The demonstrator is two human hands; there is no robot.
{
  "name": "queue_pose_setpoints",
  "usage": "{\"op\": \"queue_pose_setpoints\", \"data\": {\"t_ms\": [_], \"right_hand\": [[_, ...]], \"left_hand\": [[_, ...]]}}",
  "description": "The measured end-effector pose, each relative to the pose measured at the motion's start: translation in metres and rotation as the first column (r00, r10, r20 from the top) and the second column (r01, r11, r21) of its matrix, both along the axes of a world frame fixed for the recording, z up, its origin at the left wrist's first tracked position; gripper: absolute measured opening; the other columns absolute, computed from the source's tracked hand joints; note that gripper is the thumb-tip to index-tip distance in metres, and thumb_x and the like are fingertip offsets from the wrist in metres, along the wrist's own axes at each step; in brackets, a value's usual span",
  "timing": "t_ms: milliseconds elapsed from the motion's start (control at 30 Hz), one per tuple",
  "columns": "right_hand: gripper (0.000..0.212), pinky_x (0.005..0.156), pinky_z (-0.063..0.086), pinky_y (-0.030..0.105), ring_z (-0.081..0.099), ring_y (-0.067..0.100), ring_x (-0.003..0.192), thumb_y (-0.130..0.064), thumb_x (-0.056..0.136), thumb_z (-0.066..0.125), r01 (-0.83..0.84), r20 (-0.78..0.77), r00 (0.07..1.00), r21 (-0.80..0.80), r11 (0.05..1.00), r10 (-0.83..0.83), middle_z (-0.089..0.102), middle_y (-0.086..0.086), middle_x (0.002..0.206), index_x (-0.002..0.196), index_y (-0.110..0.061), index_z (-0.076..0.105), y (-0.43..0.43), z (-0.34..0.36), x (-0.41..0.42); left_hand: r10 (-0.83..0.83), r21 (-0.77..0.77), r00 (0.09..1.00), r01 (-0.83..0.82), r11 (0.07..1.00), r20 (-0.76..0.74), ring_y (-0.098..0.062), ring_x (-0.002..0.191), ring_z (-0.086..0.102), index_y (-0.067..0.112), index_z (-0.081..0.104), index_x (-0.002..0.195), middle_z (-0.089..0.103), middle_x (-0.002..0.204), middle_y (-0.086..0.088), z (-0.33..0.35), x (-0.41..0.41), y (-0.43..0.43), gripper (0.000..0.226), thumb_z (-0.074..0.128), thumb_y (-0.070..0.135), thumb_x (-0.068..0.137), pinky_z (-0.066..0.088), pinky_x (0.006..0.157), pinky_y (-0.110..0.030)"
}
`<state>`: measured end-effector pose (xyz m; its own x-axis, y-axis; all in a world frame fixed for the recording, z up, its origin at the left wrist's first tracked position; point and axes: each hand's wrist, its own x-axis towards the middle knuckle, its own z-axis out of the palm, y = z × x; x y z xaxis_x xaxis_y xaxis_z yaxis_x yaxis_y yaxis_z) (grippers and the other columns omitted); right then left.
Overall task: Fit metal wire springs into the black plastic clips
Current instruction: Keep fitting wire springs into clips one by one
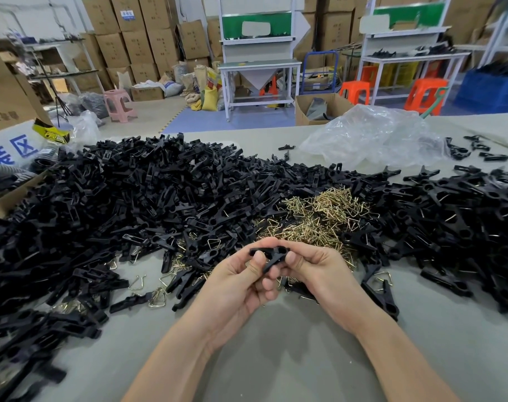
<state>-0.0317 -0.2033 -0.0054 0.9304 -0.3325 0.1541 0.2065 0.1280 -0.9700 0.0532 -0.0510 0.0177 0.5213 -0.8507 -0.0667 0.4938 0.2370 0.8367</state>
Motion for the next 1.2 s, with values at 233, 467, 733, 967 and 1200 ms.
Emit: {"op": "queue_pose_setpoints", "data": {"t_ms": [233, 467, 733, 967, 1200], "right_hand": [[0.028, 0.095, 0.056, 0.031, 0.07, 0.022, 0.098, -0.012, 0.098, 0.059, 0.039, -0.016, 0.999, -0.029, 0.999, -0.039, 0.076, 0.018, 0.105, 0.119, -0.019, 0.076, 0.001, 0.001, -0.001], [0.023, 0.09, 0.058, 0.028, 0.072, 0.025, 0.101, -0.01, 0.097, 0.061, 0.11, -0.023, 0.994, 0.095, 0.989, -0.108, 0.077, 0.011, 0.111, 0.114, -0.016, 0.075, 0.006, 0.011, -0.002], [0.038, 0.076, 0.06, 0.023, 0.074, 0.018, 0.089, -0.006, 0.084, 0.069, 0.246, 0.144, 0.898, 0.621, 0.744, -0.417, 0.075, 0.017, 0.106, 0.121, -0.001, 0.066, -0.044, 0.049, -0.036], [0.049, 0.085, 0.061, 0.026, 0.072, 0.024, 0.109, -0.021, 0.093, 0.07, 0.141, 0.28, 0.79, 0.783, 0.606, -0.545, 0.072, 0.024, 0.117, 0.13, 0.003, 0.05, -0.113, 0.125, -0.067], [0.027, 0.085, 0.058, 0.024, 0.073, 0.013, 0.096, -0.015, 0.104, 0.056, 0.381, 0.03, 0.924, 0.006, 0.924, -0.381, 0.077, -0.002, 0.106, 0.129, -0.023, 0.062, -0.014, 0.044, -0.01]], "left_hand": [[0.053, 0.046, 0.998, -0.053, 0.998, -0.013, -0.008, 0.054, 0.053, 0.018, 0.078, 0.105, 0.062, 0.069, -0.005, 0.001, -0.003, -0.002, 0.026, 0.06, 0.018, 0.087, 0.053, 0.057, -0.023], [0.129, 0.041, 0.991, -0.128, 0.991, -0.032, -0.011, 0.057, 0.06, 0.015, 0.072, 0.119, 0.07, 0.081, -0.01, 0.003, 0.003, -0.008, 0.036, 0.063, 0.028, 0.087, 0.056, 0.056, -0.026], [0.26, 0.128, 0.965, -0.254, 0.959, -0.029, -0.011, 0.057, 0.06, 0.012, 0.066, 0.121, 0.067, 0.077, -0.003, 0.0, 0.014, -0.004, 0.047, 0.059, 0.042, 0.085, 0.058, 0.058, -0.025], [0.334, 0.093, 0.929, -0.351, 0.932, 0.16, -0.016, 0.057, 0.057, 0.014, 0.071, 0.112, 0.065, 0.077, -0.006, -0.004, 0.011, -0.005, 0.042, 0.059, 0.044, 0.085, 0.053, 0.053, -0.026], [0.113, 0.045, 0.185, -0.681, 0.731, 0.976, -0.001, 0.096, 0.054, 0.029, 0.064, 0.118, 0.061, 0.102, 0.017, -0.022, 0.004, -0.004, 0.023, 0.049, 0.031, 0.1, 0.045, 0.087, -0.025]]}}
